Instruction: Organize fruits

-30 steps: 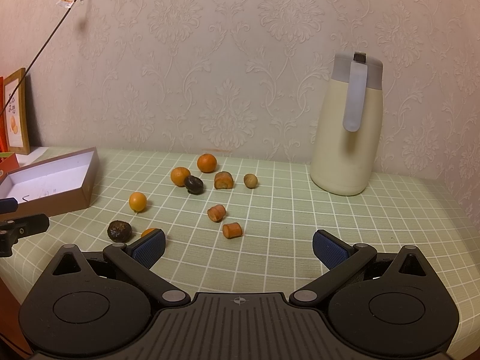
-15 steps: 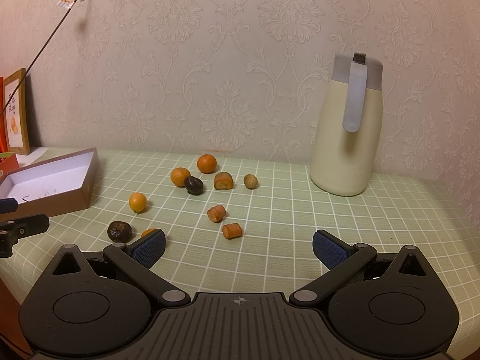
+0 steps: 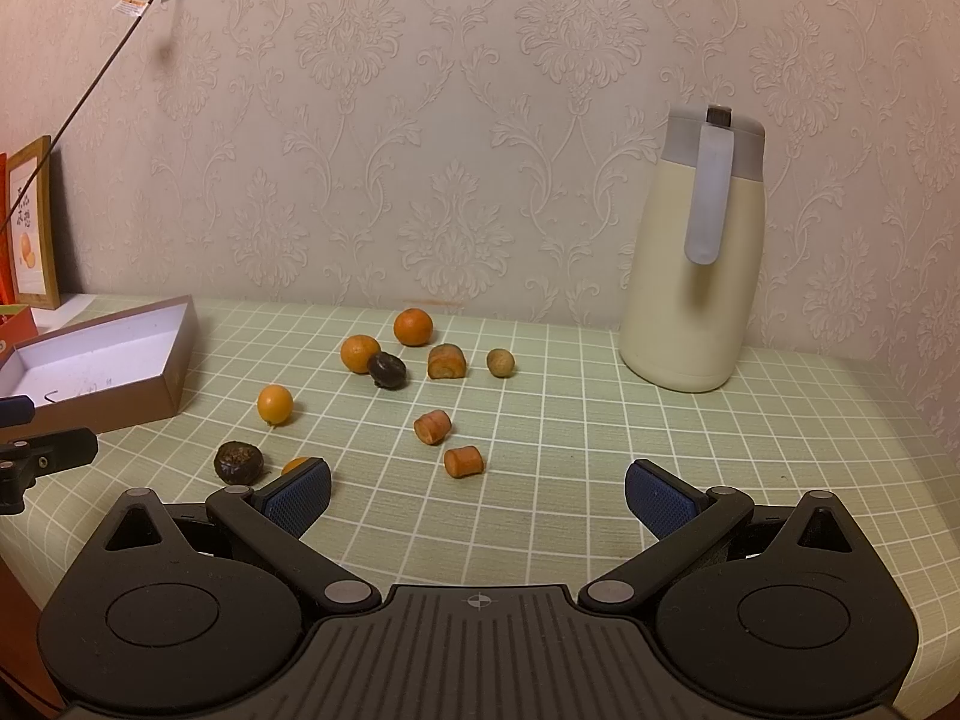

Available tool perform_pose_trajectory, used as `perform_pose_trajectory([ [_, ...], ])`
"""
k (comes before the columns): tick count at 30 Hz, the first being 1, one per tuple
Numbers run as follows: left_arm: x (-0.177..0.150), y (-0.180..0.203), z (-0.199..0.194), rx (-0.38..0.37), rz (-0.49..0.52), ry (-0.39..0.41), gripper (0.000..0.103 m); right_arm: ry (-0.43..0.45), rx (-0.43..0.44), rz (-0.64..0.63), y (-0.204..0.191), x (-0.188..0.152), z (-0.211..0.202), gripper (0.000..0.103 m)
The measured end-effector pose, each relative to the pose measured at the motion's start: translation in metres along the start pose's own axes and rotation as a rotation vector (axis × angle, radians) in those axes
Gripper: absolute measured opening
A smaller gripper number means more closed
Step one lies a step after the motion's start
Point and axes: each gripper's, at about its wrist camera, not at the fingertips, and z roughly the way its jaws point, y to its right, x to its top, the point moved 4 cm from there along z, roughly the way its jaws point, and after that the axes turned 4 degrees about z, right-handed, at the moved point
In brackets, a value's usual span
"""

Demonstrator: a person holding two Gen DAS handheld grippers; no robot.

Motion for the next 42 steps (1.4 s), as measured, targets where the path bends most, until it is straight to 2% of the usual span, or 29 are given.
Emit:
perform_pose_trajectory([
  [2, -0.001, -0.001, 0.002, 0.013, -0.006, -0.026, 0.097, 0.0, 0.0, 0.0, 0.0, 0.0, 0.0, 0.103],
  [6, 0.0, -0.006, 0.0, 0.013, -0.038, -0.02, 0.097, 0.0, 0.0, 0.0, 0.0, 0.0, 0.0, 0.103],
  [14, -0.007, 0.005, 0.02, -0.006, -0.005, -0.052, 0.097, -0.014, 0.011, 0.046, 0.01, 0.004, 0.01, 0.103],
  [17, -0.008, 0.008, 0.034, -0.03, -0.039, -0.083, 0.096, -0.009, -0.037, 0.009, 0.011, 0.005, 0.022, 0.103],
  [19, -0.008, 0.012, 0.044, 0.006, -0.003, -0.099, 0.091, -0.026, -0.05, -0.006, 0.013, 0.002, 0.031, 0.103],
  [20, -0.008, 0.014, 0.049, 0.013, 0.01, -0.105, 0.083, -0.036, -0.053, -0.003, 0.016, 0.002, 0.036, 0.103],
  [22, -0.008, 0.015, 0.061, 0.014, 0.003, -0.118, 0.077, -0.049, -0.045, 0.015, 0.022, 0.002, 0.044, 0.103],
  [27, -0.015, 0.024, 0.089, 0.024, 0.032, -0.163, 0.076, -0.062, -0.033, 0.053, 0.033, 0.004, 0.061, 0.103],
  [28, -0.017, 0.026, 0.095, 0.031, 0.044, -0.175, 0.074, -0.069, -0.03, 0.063, 0.036, 0.004, 0.065, 0.103],
  [30, -0.021, 0.025, 0.104, 0.031, 0.029, -0.197, 0.063, -0.083, -0.035, 0.078, 0.04, 0.004, 0.07, 0.103],
  [34, -0.024, 0.023, 0.116, 0.031, 0.006, -0.217, 0.055, -0.102, -0.071, 0.063, 0.047, 0.004, 0.088, 0.103],
  [42, -0.022, 0.035, 0.133, 0.038, 0.03, -0.212, 0.052, -0.14, -0.047, 0.046, 0.046, 0.003, 0.111, 0.103],
])
